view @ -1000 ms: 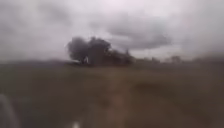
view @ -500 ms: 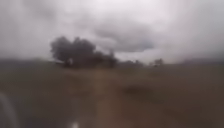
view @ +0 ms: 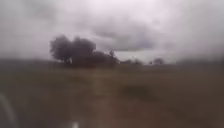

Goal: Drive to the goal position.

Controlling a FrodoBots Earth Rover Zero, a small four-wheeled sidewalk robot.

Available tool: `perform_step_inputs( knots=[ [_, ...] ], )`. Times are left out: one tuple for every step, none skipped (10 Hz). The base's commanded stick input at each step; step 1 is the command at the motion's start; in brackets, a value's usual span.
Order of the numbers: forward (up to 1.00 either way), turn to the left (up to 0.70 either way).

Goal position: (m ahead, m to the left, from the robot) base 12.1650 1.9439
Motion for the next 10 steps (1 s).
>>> perform_step_inputs(
  knots=[
    [0.70,-0.27],
    [0.70,-0.27],
    [0.70,-0.27],
    [0.70,-0.27],
    [0.70,-0.27],
    [0.70,-0.27],
    [0.70,-0.27],
    [0.70,-0.27],
    [0.70,-0.27],
    [0.70,-0.27]
  ],
)
